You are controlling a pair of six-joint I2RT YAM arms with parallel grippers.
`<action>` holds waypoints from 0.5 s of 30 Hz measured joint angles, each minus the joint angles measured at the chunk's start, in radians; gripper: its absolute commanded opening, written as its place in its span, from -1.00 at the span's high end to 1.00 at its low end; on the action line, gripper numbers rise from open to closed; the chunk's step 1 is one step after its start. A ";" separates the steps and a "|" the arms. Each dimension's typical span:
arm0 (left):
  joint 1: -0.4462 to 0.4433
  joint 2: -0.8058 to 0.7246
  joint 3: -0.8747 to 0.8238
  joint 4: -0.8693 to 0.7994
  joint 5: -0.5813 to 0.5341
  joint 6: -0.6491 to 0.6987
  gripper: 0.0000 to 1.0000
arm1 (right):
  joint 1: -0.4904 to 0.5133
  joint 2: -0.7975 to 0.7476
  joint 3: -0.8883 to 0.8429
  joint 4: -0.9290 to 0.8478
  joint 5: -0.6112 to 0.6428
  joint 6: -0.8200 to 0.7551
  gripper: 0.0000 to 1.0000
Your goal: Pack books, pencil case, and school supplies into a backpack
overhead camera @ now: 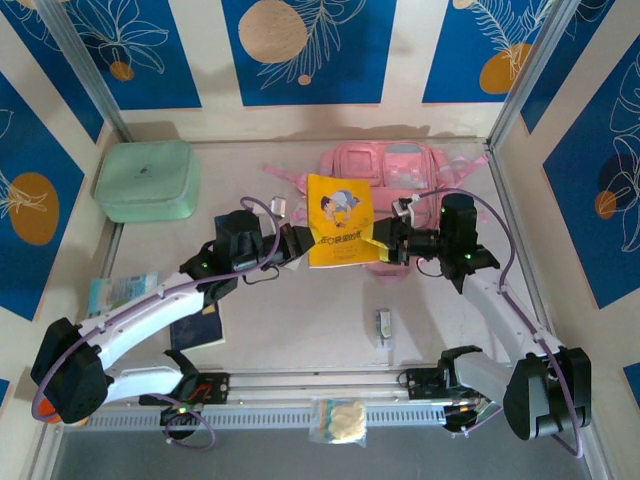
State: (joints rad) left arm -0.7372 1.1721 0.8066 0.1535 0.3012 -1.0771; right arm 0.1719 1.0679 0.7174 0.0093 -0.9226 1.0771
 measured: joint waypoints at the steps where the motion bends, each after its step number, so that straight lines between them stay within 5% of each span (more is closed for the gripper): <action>1: 0.000 0.001 0.005 -0.006 0.000 0.005 1.00 | 0.000 0.001 0.008 -0.019 0.006 -0.014 0.35; 10: 0.000 0.019 0.026 -0.006 -0.009 0.030 1.00 | -0.002 0.019 0.101 -0.209 0.063 -0.151 1.00; 15: -0.001 0.046 0.044 -0.018 -0.003 0.071 0.38 | -0.014 0.019 0.132 -0.309 0.094 -0.219 1.00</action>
State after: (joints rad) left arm -0.7383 1.2182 0.8509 0.1352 0.2981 -1.0065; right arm 0.1574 1.0866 0.8494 -0.2996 -0.8288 0.8581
